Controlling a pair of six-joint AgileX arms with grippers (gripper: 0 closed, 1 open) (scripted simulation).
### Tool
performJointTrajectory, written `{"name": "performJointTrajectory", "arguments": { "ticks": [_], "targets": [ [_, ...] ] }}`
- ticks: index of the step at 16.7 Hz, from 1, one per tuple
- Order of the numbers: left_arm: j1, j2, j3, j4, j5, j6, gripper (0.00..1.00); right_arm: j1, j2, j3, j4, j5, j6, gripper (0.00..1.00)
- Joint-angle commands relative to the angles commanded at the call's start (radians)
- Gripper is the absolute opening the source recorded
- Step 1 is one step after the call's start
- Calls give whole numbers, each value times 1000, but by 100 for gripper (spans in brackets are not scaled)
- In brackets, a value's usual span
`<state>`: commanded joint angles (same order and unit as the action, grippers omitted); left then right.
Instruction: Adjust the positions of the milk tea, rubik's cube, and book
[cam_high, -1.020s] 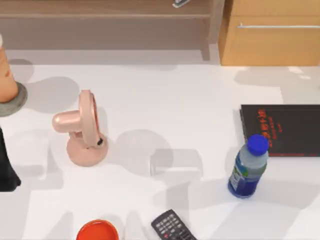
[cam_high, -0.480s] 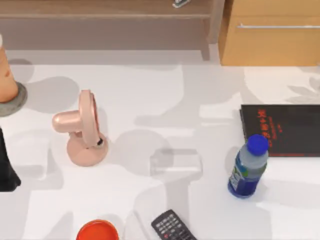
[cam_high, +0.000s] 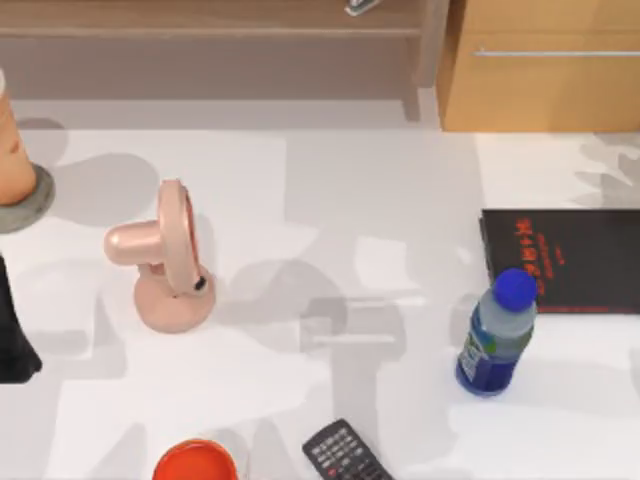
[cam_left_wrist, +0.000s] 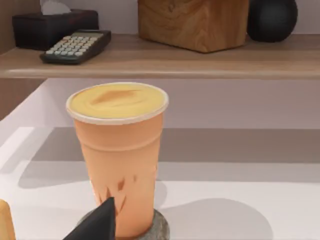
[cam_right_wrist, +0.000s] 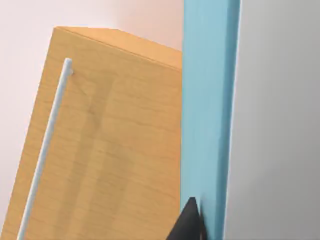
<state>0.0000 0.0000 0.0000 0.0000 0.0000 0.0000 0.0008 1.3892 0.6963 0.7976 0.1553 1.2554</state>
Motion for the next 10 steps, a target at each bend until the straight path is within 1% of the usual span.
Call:
{"name": "performJointTrajectory", "arguments": {
  "ticks": [5,7,10],
  "targets": [
    [0,0,0,0,0,0,100,248,79,-227,-3,97,311,0],
    [0,0,0,0,0,0,100,313,129,-297,-11,128,400,0],
    [0,0,0,0,0,0,100,358,201,-372,-27,168,488,0]
  ]
}}
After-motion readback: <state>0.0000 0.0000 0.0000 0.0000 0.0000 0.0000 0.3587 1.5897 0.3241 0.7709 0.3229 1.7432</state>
